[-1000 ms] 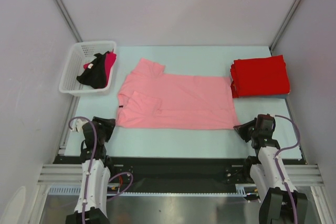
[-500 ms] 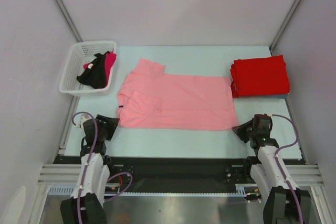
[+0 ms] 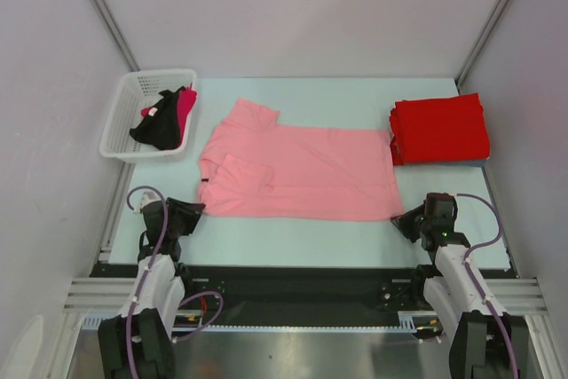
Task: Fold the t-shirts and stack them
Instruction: Flatten the tshirt out
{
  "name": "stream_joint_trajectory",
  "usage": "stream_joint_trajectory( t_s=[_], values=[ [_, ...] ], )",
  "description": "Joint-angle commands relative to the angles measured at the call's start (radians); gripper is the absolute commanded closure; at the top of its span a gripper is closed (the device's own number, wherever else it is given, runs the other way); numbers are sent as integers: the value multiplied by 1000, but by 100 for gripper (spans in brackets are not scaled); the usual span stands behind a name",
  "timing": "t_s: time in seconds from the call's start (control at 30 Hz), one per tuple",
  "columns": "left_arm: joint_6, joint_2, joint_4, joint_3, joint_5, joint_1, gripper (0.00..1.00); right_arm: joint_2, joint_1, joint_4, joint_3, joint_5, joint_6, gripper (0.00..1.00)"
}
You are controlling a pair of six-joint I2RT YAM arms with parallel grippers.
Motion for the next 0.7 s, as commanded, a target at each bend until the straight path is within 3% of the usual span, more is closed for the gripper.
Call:
stream_joint_trajectory(
  t_s=[0.0, 0.13, 0.27, 0.37, 0.47, 0.53, 0.67],
  values=[
    [-35, 48, 172, -31, 18, 8, 62, -1, 6, 19, 34, 19, 12, 96],
    [-18, 95, 236, -28, -56, 6, 63, -5, 6, 12, 33, 28, 15, 98],
    [-24, 115, 313, -47, -123, 6, 79, -8, 6, 11, 24, 37, 34, 100],
    [-4, 141, 321, -31, -162, 6, 81, -21, 6, 5, 24, 51, 38, 100],
    [25, 141, 255, 4, -211, 6, 90, -43, 4, -21, 31, 71, 31, 100],
    [17, 91, 118, 33, -312, 8, 91, -55, 3, -50, 42, 86, 28, 100],
    [1, -76, -77, 42, -448, 6, 81, -77, -2, -75, 45, 95, 25, 100]
  ],
)
